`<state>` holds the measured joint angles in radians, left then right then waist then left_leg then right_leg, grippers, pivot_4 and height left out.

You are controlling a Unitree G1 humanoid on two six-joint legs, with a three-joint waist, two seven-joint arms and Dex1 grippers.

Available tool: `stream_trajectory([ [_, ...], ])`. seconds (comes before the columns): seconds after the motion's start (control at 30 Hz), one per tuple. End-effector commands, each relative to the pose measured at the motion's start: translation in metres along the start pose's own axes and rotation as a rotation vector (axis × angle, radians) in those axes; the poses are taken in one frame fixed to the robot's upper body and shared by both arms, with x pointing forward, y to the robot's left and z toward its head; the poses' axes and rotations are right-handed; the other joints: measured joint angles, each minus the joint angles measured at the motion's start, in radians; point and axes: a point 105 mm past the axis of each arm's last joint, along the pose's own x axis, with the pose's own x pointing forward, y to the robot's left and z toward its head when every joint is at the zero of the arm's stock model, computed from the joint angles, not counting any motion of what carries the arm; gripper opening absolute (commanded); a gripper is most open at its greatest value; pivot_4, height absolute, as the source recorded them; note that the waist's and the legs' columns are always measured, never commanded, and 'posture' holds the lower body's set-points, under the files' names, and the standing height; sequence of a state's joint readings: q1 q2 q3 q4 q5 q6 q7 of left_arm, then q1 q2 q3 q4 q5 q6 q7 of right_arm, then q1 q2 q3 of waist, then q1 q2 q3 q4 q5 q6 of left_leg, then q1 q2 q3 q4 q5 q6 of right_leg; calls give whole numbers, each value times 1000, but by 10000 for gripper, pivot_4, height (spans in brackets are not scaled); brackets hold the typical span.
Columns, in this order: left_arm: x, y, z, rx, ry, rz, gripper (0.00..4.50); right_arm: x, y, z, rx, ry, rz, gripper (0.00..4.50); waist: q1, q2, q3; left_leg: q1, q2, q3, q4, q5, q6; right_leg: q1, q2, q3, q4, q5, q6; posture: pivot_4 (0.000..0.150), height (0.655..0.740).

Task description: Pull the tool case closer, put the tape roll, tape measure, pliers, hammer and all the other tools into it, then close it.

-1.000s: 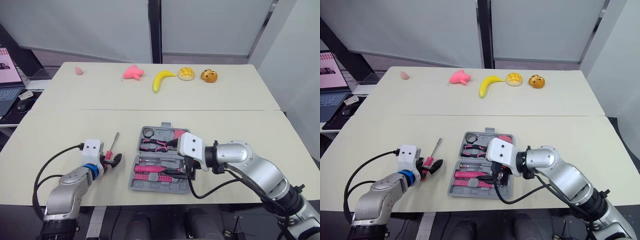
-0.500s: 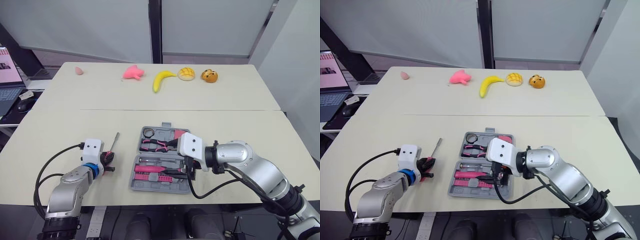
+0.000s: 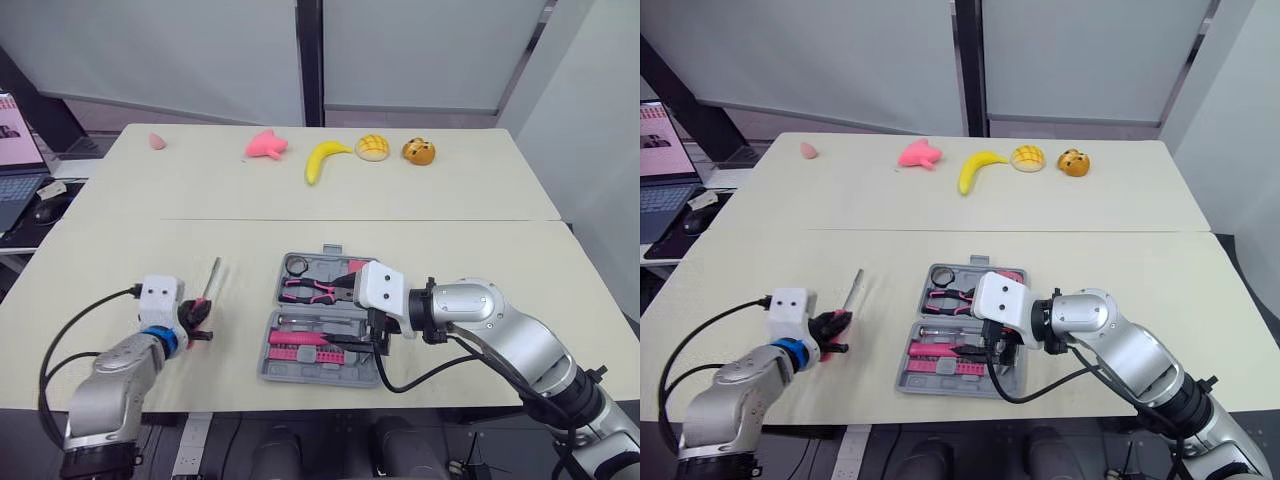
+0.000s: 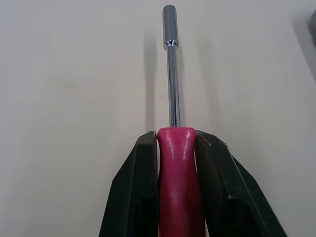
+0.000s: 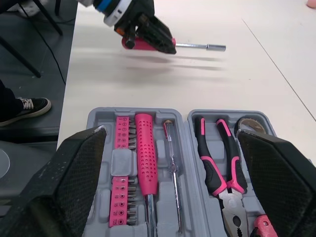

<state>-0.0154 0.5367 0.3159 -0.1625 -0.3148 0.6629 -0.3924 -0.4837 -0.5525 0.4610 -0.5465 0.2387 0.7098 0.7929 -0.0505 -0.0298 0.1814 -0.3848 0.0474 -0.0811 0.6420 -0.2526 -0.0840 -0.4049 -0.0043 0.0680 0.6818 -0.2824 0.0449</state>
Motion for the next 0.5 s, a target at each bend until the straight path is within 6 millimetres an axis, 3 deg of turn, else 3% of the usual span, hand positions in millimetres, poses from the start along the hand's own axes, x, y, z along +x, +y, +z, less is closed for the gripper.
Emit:
stream_trajectory([
  [0.03,-14,-6,40,116,-137,-107,7131,-11,-7,10,-45,-34,-28,45000,0,0,0,0,0,0,0,0,0,0,0,0,0,0,0,1500,7255],
  [0.27,-31,-55,71,421,-194,-558,7131,-39,-13,9,-45,-1,-18,45000,9,1,2,-1,0,0,0,0,0,-1,0,-1,-1,0,0,1500,7255],
  [0.5,-53,-92,54,698,-24,-962,7131,-71,0,-9,-4,125,32,45000,10,3,4,-2,0,1,-3,0,0,-2,0,0,-2,-1,-1,1500,7255],
])
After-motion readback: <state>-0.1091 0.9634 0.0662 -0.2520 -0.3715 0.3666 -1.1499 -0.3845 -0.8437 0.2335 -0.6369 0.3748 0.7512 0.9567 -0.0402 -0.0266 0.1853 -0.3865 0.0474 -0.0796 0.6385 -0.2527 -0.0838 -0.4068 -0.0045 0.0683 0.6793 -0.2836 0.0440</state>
